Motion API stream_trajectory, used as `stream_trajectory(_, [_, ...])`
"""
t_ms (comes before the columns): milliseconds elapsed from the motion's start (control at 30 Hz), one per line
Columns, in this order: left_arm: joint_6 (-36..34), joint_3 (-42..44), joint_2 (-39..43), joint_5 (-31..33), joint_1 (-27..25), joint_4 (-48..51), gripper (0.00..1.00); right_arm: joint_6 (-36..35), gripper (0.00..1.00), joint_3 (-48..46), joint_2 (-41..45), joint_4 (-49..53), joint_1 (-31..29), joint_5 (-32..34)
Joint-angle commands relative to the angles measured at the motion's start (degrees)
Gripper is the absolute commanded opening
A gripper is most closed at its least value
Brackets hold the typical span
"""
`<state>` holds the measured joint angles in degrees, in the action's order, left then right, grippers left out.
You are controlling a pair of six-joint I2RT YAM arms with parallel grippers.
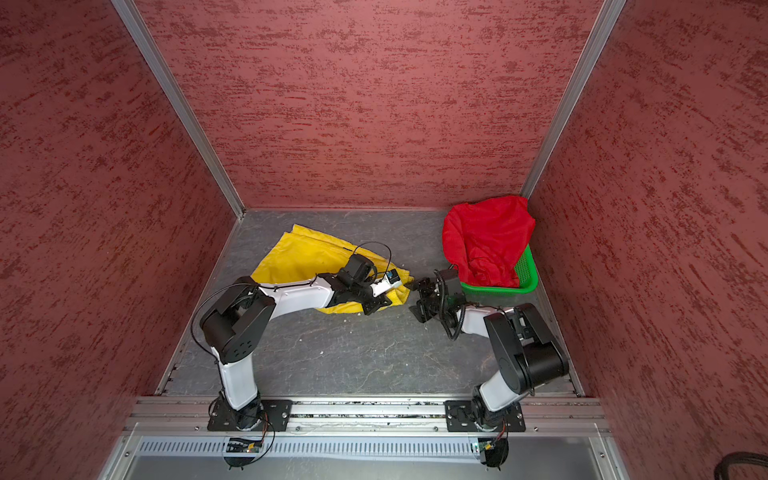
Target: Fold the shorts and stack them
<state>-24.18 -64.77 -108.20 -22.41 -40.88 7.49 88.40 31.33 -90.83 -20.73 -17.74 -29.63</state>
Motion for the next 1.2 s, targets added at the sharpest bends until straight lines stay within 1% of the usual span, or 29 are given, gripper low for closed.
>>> stream_trajectory(0, [1.86,1.05,1.55,-2.57,0.21,-1.77,0.16,4.34,0.83,2.03,-2.22,-5.31,-1.13,-0.12])
stream_trajectory(100, [2.11,1.62,1.88,-3.23,0.26,-2.25,0.16,4.35,0.83,3.30,-4.63,-7.38,-1.84,-0.94])
stream_trajectory(233, [0.02,1.63,1.81,-3.34,-0.51,-0.89,0.16,4.29,0.83,4.55,-7.10,-8.90,-2.39,-1.36])
stream_trajectory(333, [-1.25,1.58,1.99,-3.35,-1.14,0.18,0.16,3.52,0.80,5.38,-8.83,-8.70,-2.46,-1.31])
stream_trajectory(367, [-1.22,1.50,2.17,-3.35,-1.32,0.22,0.16,2.92,0.76,5.66,-9.37,-8.35,-2.48,-1.53])
stream_trajectory(400, [-0.97,1.47,2.34,-3.48,-1.46,0.24,0.16,2.28,0.69,5.95,-9.77,-7.60,-2.48,-1.57])
stream_trajectory(467, [-0.29,1.25,3.07,-3.49,-1.48,0.15,0.21,0.66,0.48,6.03,-9.39,-4.68,-2.48,-1.12])
stream_trajectory(500, [0.05,1.04,3.68,-3.23,-1.53,0.51,0.28,-0.47,0.41,5.62,-8.44,-2.45,-2.56,-0.28])
stream_trajectory(533, [0.35,0.51,4.35,-2.45,-1.64,1.32,0.36,-1.83,0.37,5.13,-7.15,-0.03,-2.44,0.57])
stream_trajectory(567, [0.76,0.06,4.92,-1.70,-1.65,2.08,0.41,-3.04,0.34,4.76,-5.87,2.26,-2.48,1.19])
stream_trajectory(600, [1.44,-0.39,5.82,-0.95,-1.50,2.80,0.49,-4.94,0.30,5.06,-3.93,5.92,-2.39,1.94])
stream_trajectory(633, [1.95,-0.60,6.79,-0.27,-1.25,3.47,0.56,-7.57,0.27,6.11,-1.88,11.05,-2.39,2.93])
stream_trajectory(700, [4.24,-0.62,8.56,1.46,-0.35,4.34,0.61,-14.42,0.23,10.29,1.70,23.63,-2.34,5.64])
stream_trajectory(767, [7.79,-0.54,10.41,1.90,1.59,5.50,0.64,-21.45,0.20,16.12,4.30,36.29,-2.39,8.97])
stream_trajectory(833, [12.35,-0.32,12.37,1.80,4.40,6.90,0.65,-27.73,0.18,22.92,5.83,48.49,-2.39,13.27])
stream_trajectory(933, [18.07,0.15,14.98,1.23,9.09,9.62,0.65,-35.17,0.18,32.89,5.95,62.40,-2.40,18.48])
stream_trajectory(1033, [23.87,0.47,17.01,1.24,13.95,13.08,0.65,-40.41,0.17,41.60,5.10,72.67,-2.39,23.51])
stream_trajectory(1167, [30.82,1.53,18.72,0.80,20.20,16.06,0.64,-45.70,0.17,52.94,2.14,81.26,-2.40,28.31])
